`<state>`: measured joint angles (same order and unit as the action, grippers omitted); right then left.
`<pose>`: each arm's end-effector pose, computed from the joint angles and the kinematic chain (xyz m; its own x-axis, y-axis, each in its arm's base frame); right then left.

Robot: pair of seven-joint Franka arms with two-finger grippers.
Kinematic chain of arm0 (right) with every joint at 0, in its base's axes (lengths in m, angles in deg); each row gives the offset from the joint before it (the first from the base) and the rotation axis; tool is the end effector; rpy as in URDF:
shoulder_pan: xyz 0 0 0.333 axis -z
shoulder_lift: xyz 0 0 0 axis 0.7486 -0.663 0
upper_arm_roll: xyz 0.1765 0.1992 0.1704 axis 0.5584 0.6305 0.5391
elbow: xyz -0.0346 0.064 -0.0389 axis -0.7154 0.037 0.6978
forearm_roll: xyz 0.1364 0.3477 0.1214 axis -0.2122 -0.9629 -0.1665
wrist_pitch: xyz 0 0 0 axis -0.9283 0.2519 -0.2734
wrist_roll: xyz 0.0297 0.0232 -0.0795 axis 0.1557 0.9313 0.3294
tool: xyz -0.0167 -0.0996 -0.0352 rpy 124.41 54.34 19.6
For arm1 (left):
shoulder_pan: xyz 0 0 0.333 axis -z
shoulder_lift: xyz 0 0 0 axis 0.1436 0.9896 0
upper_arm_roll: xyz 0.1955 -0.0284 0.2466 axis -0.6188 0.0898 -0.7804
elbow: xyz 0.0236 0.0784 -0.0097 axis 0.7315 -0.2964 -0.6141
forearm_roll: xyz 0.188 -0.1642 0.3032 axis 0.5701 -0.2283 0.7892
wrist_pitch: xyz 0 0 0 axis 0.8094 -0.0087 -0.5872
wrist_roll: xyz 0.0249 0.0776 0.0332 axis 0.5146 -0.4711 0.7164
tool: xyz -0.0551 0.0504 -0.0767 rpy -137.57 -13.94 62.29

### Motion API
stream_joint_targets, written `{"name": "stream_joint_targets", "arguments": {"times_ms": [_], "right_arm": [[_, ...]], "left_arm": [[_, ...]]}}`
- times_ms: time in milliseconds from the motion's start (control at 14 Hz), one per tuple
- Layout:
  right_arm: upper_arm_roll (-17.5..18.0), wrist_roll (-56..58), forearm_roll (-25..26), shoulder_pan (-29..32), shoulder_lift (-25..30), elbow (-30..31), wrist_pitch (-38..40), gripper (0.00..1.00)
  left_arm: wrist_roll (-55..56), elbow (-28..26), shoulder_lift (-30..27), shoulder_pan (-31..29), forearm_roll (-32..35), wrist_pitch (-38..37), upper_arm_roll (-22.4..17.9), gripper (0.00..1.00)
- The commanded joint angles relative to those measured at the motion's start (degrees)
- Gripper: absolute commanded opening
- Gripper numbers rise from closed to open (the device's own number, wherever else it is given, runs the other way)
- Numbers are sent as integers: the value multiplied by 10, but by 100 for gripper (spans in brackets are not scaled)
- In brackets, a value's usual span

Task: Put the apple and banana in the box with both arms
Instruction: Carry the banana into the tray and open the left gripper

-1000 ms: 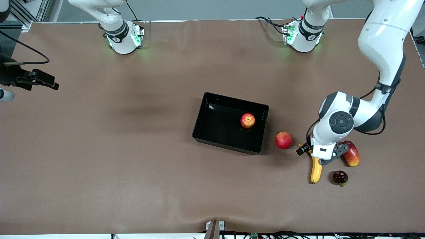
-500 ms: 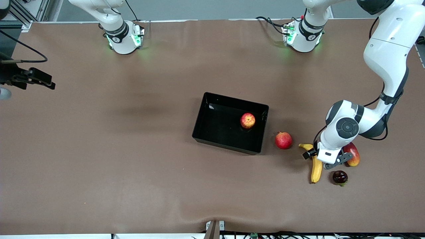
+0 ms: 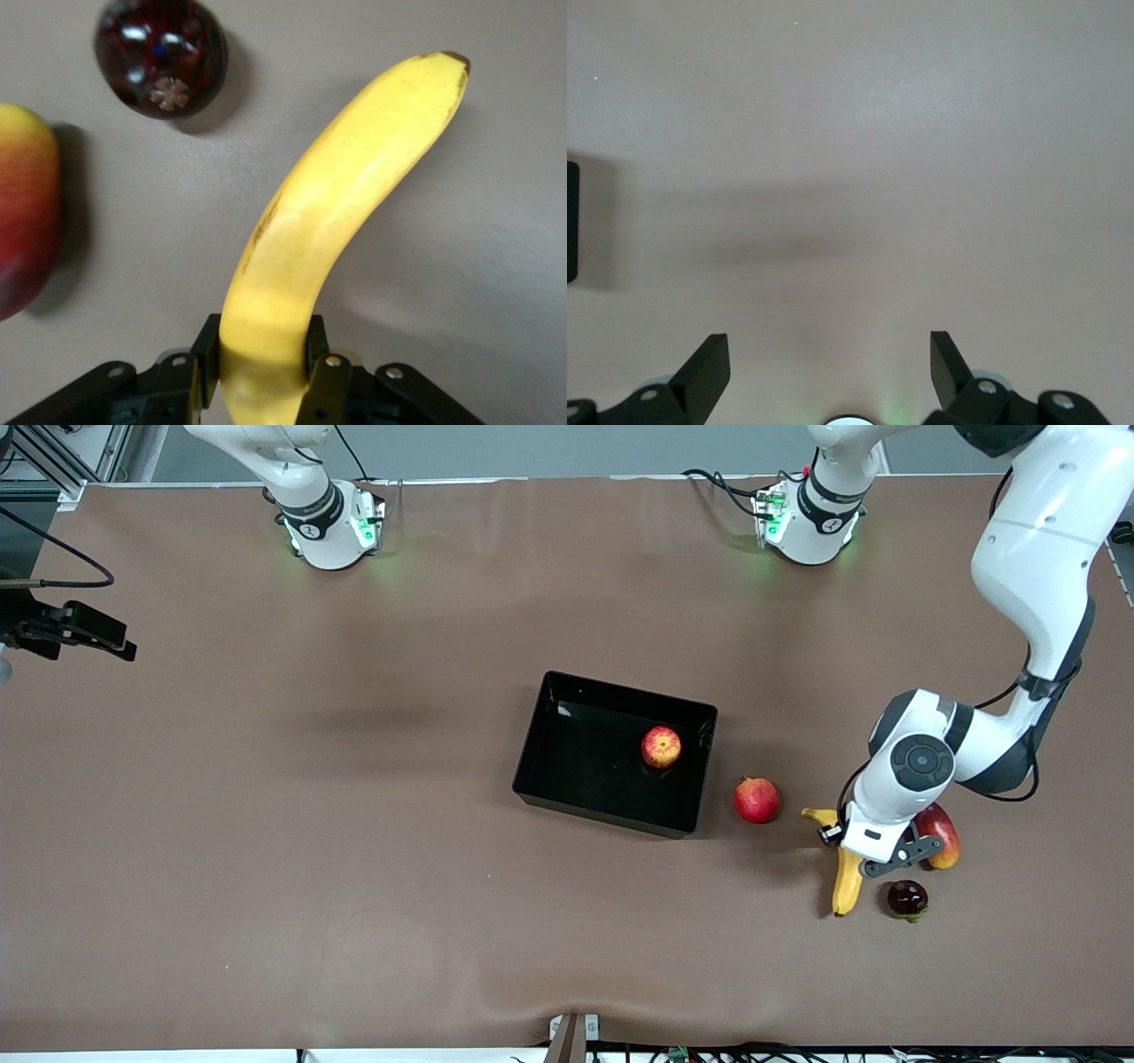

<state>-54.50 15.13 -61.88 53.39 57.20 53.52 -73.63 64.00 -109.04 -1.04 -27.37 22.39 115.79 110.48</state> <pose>0.5426 -0.0316 0.6229 0.9950 -0.0358 -0.0935 -0.0373 -0.9992 -0.0153 0.6554 -0.0926 0.2363 0.9443 0.3010 0.1333 0.3184 -0.9379 -0.1375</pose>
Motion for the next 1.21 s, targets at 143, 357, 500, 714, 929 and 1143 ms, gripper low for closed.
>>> {"name": "stream_joint_targets", "arguments": {"times_ms": [143, 357, 500, 714, 929, 1143], "right_arm": [[10, -6, -1, 8, 28, 13, 6, 100], [9, -6, -1, 9, 27, 13, 8, 100], [10, -5, -1, 4, 26, 14, 8, 100], [10, -6, -1, -3, 26, 16, 9, 100], [10, -6, -1, -10, 28, 16, 18, 100], [11, -6, -1, -14, 29, 15, 27, 100]], "left_arm": [[57, -10, -85, 3, -47, -117, 119, 0], [143, 7, -64, 48, -60, -123, 180, 0], [215, 31, -41, 124, -61, -123, 176, 0], [296, 70, 0, 222, -53, -123, 165, 0], [328, 74, 14, 301, -59, -123, 127, 0], [330, 74, 38, 337, -58, -116, 100, 0]]}}
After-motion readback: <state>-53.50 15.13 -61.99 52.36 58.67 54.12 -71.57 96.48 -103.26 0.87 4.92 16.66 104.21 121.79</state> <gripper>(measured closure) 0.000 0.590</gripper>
